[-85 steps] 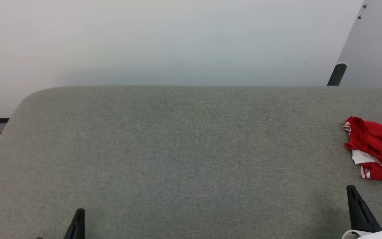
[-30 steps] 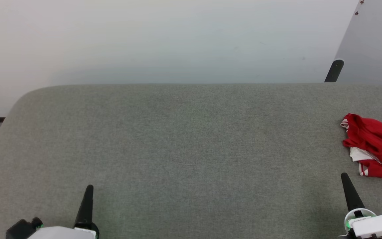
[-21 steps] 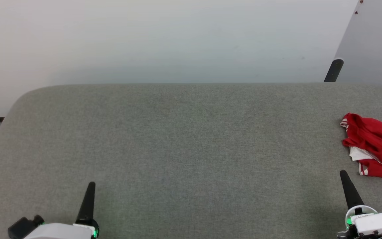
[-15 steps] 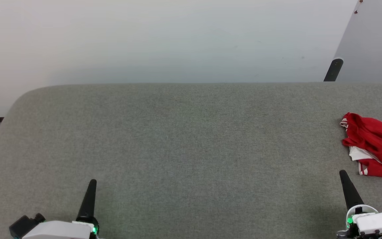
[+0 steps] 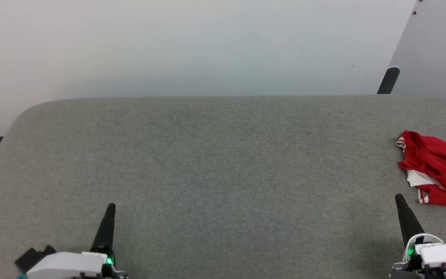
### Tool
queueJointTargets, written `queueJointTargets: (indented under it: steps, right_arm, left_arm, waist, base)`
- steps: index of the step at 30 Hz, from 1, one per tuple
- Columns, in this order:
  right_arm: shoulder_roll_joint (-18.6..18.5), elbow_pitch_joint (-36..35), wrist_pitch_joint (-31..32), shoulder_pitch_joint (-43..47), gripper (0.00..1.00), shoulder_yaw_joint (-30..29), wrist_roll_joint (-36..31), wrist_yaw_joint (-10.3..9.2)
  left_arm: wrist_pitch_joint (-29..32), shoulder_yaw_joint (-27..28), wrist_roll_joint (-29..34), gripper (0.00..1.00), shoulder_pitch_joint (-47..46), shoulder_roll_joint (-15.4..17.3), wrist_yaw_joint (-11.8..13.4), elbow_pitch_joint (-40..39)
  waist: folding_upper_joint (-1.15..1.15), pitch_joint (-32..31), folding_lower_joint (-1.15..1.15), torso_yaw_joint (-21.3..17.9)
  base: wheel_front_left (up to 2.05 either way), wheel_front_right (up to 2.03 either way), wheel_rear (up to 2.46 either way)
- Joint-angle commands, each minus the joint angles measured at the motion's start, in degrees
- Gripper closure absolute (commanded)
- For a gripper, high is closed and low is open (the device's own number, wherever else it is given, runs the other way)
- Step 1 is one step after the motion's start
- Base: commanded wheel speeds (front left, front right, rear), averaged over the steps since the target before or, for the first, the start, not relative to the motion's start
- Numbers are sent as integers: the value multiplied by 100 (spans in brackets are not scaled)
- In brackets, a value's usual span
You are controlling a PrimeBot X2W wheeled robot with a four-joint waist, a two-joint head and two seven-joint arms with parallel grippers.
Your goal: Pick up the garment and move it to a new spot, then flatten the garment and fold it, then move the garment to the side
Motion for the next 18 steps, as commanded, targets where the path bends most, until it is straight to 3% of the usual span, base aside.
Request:
queueJointTargets:
  steps: [1,18]
  right_arm:
    - [6,4,32,-104,100,-14,154,3]
    - [37,147,128,-214,100,-23,852,2]
  left_arm:
    - [41,24,-101,100,-111,-5,-13,1]
    - [244,69,-729,100,-274,-102,-16,98]
  waist:
    - [0,2,0,-2]
    - [0,23,0,-24]
  base:
    - [0,0,0]
    - [0,0,0]
